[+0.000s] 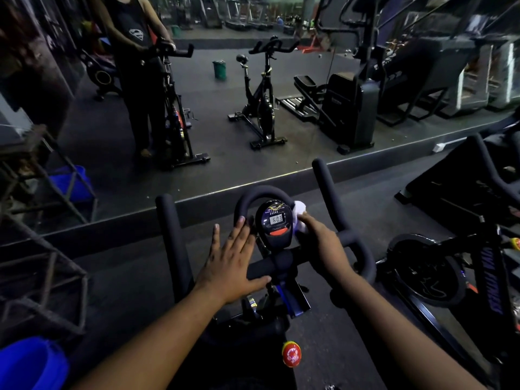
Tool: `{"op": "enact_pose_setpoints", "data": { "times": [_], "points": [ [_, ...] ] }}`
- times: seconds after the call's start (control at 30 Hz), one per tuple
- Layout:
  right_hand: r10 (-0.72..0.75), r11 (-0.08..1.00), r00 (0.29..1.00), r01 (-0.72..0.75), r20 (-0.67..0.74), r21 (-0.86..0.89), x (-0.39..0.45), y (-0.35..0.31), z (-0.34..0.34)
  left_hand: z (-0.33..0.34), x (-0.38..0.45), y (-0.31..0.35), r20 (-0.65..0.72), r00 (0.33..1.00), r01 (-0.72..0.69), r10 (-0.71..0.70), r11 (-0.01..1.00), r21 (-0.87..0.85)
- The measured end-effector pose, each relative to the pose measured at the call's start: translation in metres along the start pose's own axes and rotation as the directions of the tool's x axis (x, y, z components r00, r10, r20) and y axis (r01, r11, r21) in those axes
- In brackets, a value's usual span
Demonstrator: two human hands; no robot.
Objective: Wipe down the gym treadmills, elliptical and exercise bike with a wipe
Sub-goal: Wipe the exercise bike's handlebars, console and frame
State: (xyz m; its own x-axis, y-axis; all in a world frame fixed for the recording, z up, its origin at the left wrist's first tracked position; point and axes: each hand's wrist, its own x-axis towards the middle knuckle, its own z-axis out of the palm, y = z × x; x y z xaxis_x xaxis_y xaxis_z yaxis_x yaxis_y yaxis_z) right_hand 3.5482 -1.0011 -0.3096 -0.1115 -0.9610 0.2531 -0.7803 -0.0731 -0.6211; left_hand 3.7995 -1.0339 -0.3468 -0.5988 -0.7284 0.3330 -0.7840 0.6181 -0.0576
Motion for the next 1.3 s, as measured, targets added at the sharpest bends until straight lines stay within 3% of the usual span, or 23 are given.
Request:
{"op": "enact_pose_setpoints", "data": {
  "times": [0.23, 0.37, 0.47, 0.6, 0.67, 0.8, 1.03, 1.3],
  "points": [
    [-0.116, 0.973, 0.991, 0.127, 0.064, -0.194, 0.021, -0.009, -0.011, 0.000, 0.000, 0.000, 0.011, 1.000, 0.001, -0.001, 1.000, 0.003],
    [-0.058, 0.962, 0.996, 0.074, 0.066, -0.262, 0.005, 0.001, -0.017, -0.004, 0.000, 0.000, 0.006, 1.000, 0.013, -0.013, 1.000, -0.012],
    [-0.050, 0.909, 0.992, 0.093, 0.115, -0.406, 0.001, -0.010, -0.038, -0.008, 0.000, 0.000, 0.032, 0.999, 0.037, -0.036, 0.999, -0.027],
    [-0.142, 0.971, 0.985, 0.118, -0.103, -0.207, 0.041, -0.031, -0.053, -0.012, 0.000, 0.002, 0.081, 0.996, 0.046, -0.043, 0.998, -0.037],
    [-0.214, 0.968, 0.976, 0.207, -0.034, -0.145, 0.075, -0.040, -0.046, -0.014, 0.000, 0.002, 0.096, 0.994, 0.052, -0.046, 0.997, -0.051],
    [-0.264, 0.925, 0.920, 0.326, 0.288, -0.193, 0.106, -0.053, -0.026, -0.014, 0.000, 0.002, 0.103, 0.993, 0.058, -0.052, 0.997, -0.055],
    [-0.211, 0.933, 0.955, 0.261, 0.211, -0.247, 0.048, -0.014, -0.030, -0.011, 0.002, 0.001, 0.086, 0.995, 0.046, -0.043, 0.999, -0.025],
    [-0.039, 0.846, 0.936, 0.218, 0.351, -0.487, 0.004, 0.004, -0.060, -0.010, 0.003, 0.001, 0.155, 0.987, 0.052, -0.041, 0.996, -0.067]
  ]
}}
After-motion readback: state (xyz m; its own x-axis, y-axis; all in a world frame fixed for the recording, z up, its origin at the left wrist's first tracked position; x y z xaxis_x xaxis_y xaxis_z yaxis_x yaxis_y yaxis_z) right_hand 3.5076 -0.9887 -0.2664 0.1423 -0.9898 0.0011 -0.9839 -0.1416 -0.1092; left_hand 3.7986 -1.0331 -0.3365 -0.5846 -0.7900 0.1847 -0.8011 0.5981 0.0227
